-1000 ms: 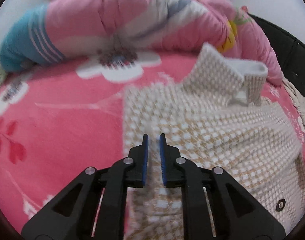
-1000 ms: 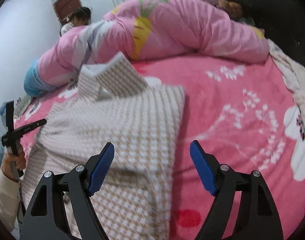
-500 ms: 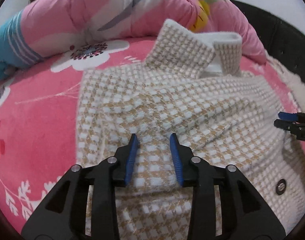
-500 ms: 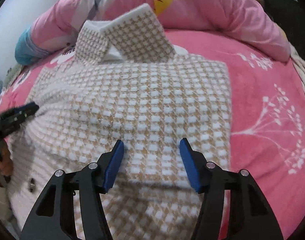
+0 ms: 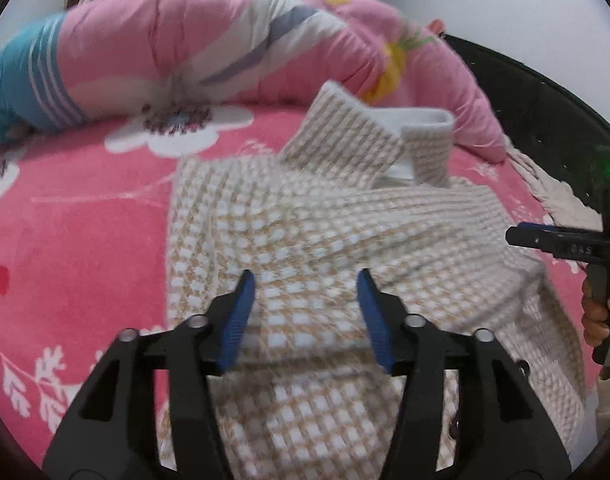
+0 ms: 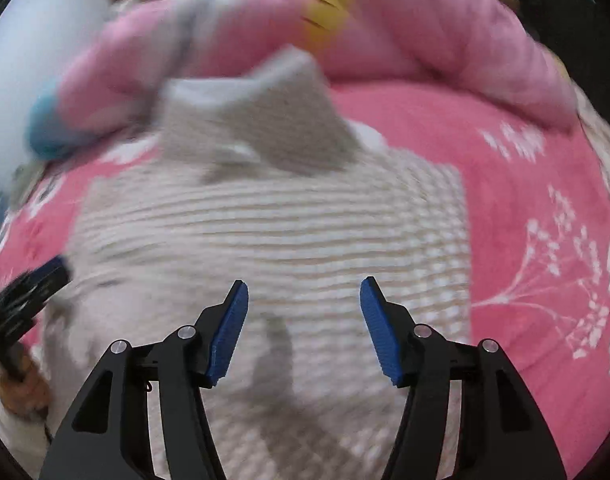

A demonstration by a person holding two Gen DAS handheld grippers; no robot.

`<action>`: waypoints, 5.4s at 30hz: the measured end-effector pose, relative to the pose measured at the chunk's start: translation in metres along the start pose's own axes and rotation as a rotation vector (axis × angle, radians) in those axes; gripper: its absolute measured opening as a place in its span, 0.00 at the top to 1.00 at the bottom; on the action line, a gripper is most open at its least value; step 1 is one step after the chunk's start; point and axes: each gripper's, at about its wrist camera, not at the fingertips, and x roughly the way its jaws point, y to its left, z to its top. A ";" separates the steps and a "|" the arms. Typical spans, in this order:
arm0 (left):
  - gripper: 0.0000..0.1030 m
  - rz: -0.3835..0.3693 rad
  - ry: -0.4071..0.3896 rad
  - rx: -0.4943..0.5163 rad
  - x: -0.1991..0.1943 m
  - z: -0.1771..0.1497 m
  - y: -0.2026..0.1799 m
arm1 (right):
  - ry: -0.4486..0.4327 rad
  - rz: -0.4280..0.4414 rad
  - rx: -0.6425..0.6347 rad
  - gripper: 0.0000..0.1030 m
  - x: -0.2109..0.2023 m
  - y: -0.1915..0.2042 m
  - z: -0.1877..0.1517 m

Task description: Fold large clothes

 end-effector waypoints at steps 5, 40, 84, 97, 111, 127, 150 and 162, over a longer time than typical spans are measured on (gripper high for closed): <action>0.41 0.113 0.130 0.030 0.033 -0.013 -0.011 | 0.118 -0.030 -0.036 0.37 0.055 0.029 -0.017; 0.08 0.262 0.145 0.045 -0.078 -0.161 -0.042 | 0.008 -0.119 0.065 0.06 -0.086 0.042 -0.238; 0.08 0.220 0.055 0.047 -0.110 -0.169 -0.041 | -0.014 -0.076 0.033 0.06 -0.084 0.027 -0.249; 0.08 0.123 0.043 0.059 -0.171 -0.243 -0.037 | -0.018 -0.083 0.034 0.06 -0.084 0.029 -0.252; 0.43 0.038 0.144 -0.165 -0.151 -0.273 0.002 | -0.014 -0.083 0.031 0.06 -0.084 0.028 -0.251; 0.52 -0.087 0.258 -0.204 -0.094 -0.280 -0.019 | -0.017 -0.071 0.023 0.06 -0.089 0.026 -0.251; 0.58 -0.137 0.251 -0.217 -0.095 -0.290 -0.013 | 0.107 0.063 0.407 0.08 -0.124 -0.077 -0.352; 0.59 -0.162 0.274 -0.261 -0.083 -0.294 -0.009 | 0.183 0.208 0.489 0.41 -0.081 -0.074 -0.365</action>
